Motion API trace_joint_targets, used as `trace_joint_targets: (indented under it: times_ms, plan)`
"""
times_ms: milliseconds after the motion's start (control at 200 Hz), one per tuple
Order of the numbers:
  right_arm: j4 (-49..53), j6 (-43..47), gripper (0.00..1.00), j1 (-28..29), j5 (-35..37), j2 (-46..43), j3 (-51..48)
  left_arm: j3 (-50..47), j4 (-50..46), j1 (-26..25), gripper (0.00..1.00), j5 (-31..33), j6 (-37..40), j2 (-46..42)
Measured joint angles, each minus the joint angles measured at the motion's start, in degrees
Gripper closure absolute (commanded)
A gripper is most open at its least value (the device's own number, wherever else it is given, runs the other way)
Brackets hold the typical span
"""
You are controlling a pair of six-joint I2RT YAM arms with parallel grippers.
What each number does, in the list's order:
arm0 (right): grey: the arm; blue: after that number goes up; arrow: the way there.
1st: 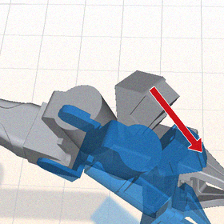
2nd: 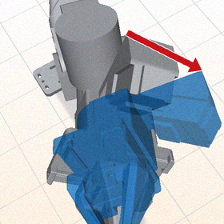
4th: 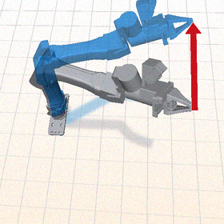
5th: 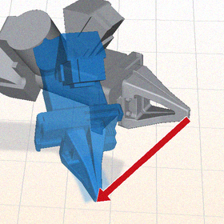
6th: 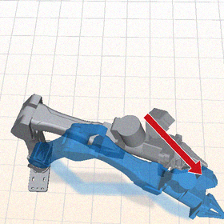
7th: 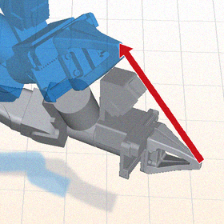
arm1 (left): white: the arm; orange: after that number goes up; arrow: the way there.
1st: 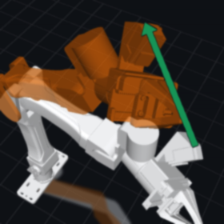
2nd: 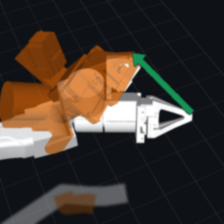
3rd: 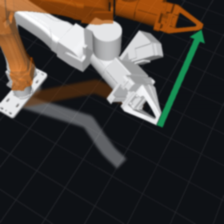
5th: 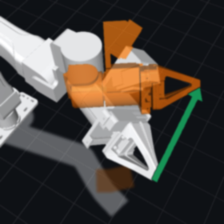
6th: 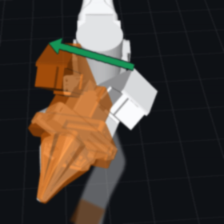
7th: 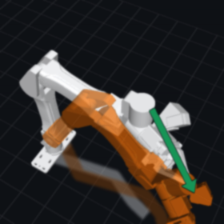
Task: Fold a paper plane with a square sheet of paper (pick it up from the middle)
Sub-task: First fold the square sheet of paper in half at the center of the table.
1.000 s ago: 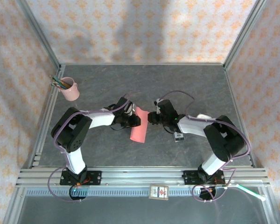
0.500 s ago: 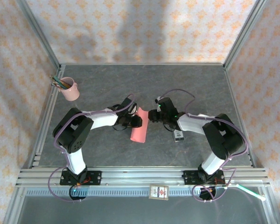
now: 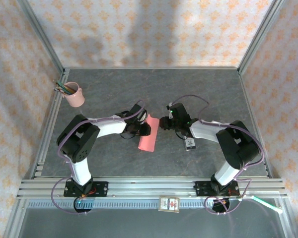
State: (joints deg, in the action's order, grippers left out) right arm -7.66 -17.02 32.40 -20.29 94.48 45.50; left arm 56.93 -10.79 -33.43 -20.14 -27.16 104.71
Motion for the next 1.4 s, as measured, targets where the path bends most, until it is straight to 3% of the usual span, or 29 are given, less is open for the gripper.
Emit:
trace_joint_targets:
  times_ms: [516, 901, 1397]
  plan:
    - [0.2, -1.4, 0.72, 0.0, -3.3, 11.0, 8.3, 0.4, -0.7, -0.1, 0.66, 0.0, 1.8, 0.3]
    - [0.4, -1.3, 0.71, -0.2, -3.8, 12.2, 9.5, 1.6, -2.3, -1.0, 0.61, 1.7, 3.3, 0.9]
    - [1.3, -0.6, 0.7, -1.2, -6.3, 13.1, 10.8, 2.6, -3.9, -1.4, 0.66, 3.6, 3.7, 1.2]
